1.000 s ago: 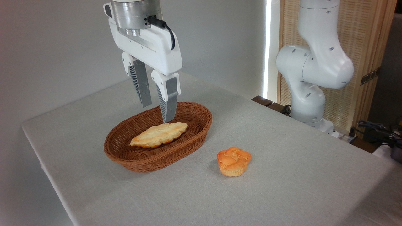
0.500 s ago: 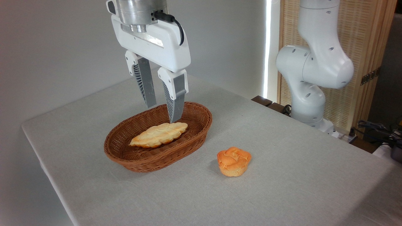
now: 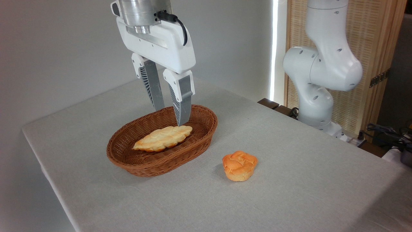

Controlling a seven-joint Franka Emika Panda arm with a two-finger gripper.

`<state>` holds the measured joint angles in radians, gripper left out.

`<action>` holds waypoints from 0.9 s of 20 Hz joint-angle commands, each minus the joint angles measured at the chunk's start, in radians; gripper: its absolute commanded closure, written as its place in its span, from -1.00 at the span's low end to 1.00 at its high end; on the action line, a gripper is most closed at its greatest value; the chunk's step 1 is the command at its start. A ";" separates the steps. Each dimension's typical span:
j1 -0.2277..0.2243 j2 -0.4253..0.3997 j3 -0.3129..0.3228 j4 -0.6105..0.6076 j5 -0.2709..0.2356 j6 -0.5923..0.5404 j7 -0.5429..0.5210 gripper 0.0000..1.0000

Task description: Put bread into the basket

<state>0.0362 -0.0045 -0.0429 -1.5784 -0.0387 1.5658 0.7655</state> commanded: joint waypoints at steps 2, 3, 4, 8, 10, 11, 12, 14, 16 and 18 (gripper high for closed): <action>-0.002 0.006 0.009 0.021 0.007 -0.035 0.024 -1.00; -0.002 0.006 0.012 0.023 0.005 -0.035 0.026 -1.00; -0.002 0.006 0.014 0.023 0.003 -0.035 0.028 -1.00; -0.002 0.009 0.006 0.054 -0.013 -0.033 0.026 -1.00; -0.002 0.009 -0.008 0.051 -0.029 -0.033 0.017 -1.00; -0.002 0.009 -0.015 0.049 -0.033 -0.035 0.015 -1.00; -0.002 0.009 -0.015 0.047 -0.033 -0.033 0.014 -1.00; -0.002 0.008 -0.015 0.046 -0.035 -0.033 0.015 -1.00; -0.002 0.006 -0.015 0.046 -0.035 -0.033 0.015 -1.00; -0.002 0.006 -0.014 0.044 -0.035 -0.033 0.015 -1.00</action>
<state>0.0327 -0.0012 -0.0611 -1.5497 -0.0564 1.5610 0.7712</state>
